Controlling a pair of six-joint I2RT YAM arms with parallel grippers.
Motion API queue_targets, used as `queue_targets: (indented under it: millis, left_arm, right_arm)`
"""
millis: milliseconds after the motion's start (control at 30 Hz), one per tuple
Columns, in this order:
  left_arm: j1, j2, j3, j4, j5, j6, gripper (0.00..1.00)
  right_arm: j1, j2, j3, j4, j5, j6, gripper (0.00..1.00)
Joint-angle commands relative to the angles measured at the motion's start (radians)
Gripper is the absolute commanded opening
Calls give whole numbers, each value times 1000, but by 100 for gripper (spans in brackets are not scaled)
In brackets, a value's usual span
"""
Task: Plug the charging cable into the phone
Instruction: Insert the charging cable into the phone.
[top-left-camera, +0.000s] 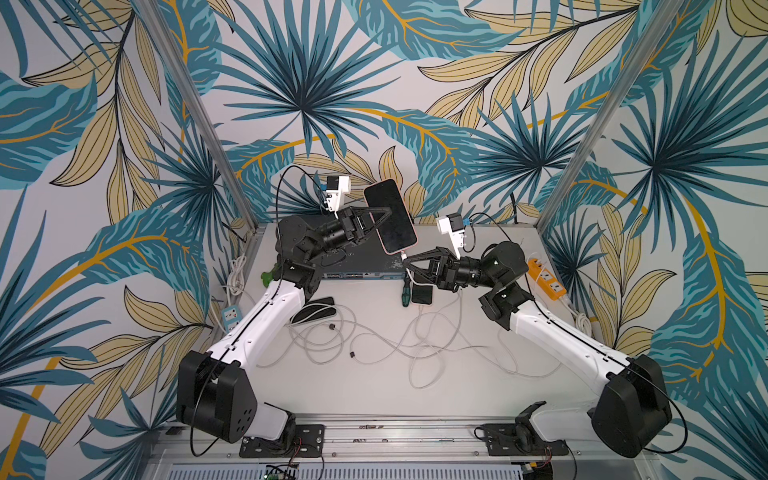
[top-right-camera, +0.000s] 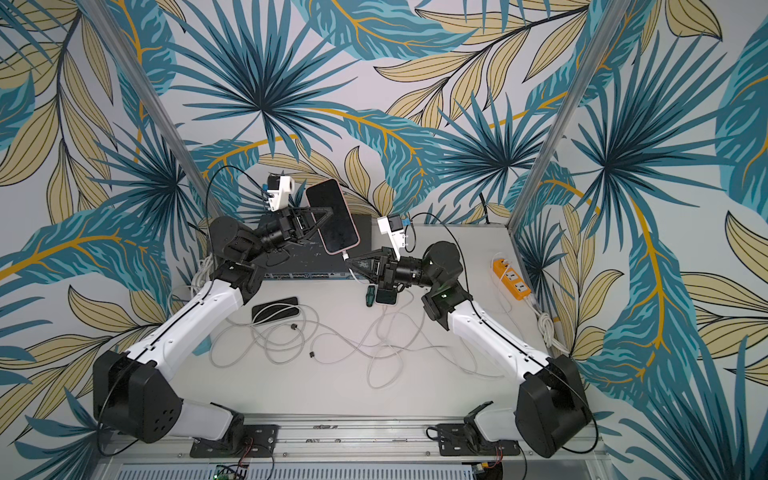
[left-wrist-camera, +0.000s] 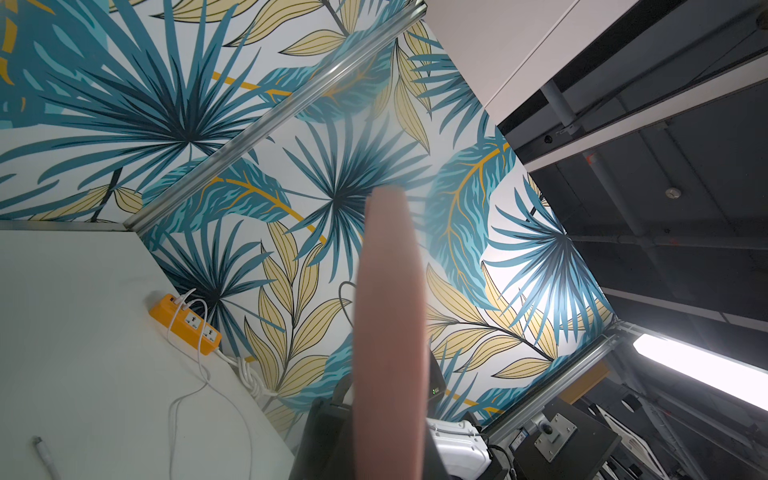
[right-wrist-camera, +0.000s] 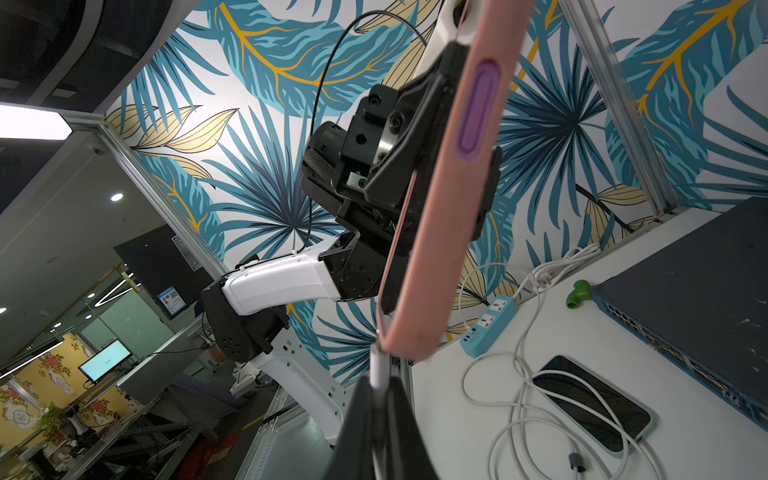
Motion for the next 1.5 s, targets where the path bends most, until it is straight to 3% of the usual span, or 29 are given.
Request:
queue_targets:
  millis: [0,1467]
  left_arm:
    - [7,-40,5,66,-5,6,0]
    - [3,-45,7,52,25,41,0]
  right_arm:
    - [5,-37,-24,37,1,6,0]
    - [-10,14,-18,95,5,59,0]
